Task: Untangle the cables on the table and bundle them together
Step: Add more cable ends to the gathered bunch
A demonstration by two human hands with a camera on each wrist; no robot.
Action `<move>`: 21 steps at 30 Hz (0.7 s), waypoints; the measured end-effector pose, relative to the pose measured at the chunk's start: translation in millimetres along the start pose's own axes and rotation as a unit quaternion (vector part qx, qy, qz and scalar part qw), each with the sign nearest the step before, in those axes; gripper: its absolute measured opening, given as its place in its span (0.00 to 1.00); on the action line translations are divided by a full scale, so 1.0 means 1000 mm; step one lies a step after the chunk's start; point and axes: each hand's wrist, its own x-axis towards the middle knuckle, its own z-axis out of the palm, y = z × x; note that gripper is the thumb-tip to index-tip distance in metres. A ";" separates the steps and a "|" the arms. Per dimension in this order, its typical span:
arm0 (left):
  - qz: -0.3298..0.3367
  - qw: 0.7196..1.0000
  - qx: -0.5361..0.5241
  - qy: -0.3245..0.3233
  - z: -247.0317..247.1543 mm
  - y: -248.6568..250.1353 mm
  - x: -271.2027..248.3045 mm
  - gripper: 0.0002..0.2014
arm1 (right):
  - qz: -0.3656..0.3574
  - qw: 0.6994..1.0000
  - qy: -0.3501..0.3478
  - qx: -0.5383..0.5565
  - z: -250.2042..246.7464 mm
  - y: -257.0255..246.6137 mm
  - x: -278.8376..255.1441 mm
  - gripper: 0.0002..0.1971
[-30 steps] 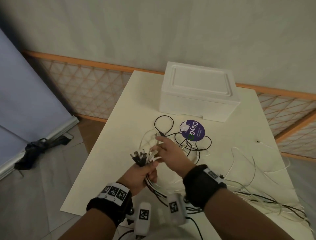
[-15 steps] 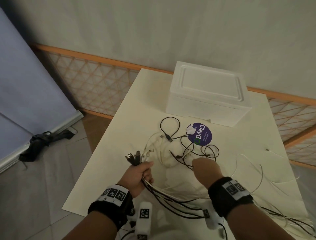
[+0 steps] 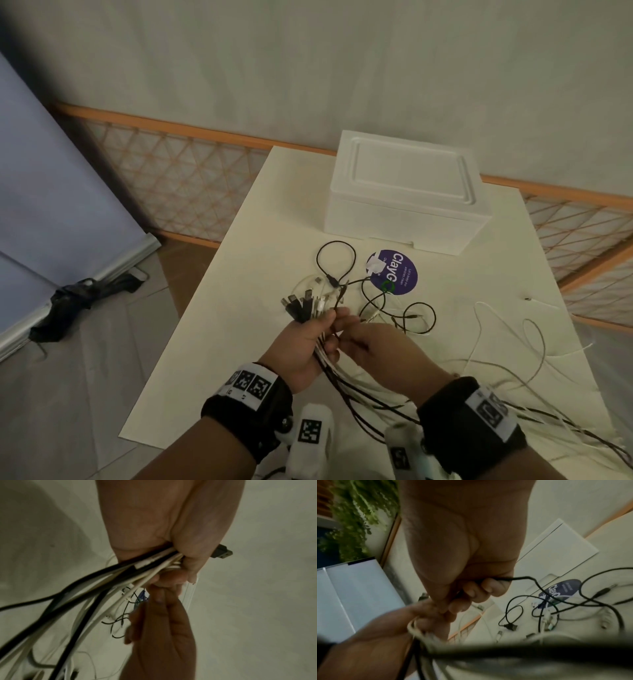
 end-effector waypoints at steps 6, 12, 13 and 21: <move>0.041 0.993 -0.058 0.089 -0.011 -0.002 0.000 0.14 | 0.030 0.997 -0.001 -0.077 -0.004 0.005 -0.004 0.13; 0.112 0.959 -0.223 0.132 -0.063 0.014 -0.015 0.20 | 0.163 0.983 0.078 -0.044 -0.074 0.058 -0.039 0.04; 0.114 0.962 -0.200 0.146 -0.071 0.015 -0.019 0.19 | 0.178 0.978 0.098 -0.037 -0.087 0.065 -0.049 0.04; 0.100 0.973 0.203 0.037 -0.006 -0.011 -0.024 0.07 | 0.102 0.960 0.025 -0.260 -0.046 -0.023 -0.022 0.09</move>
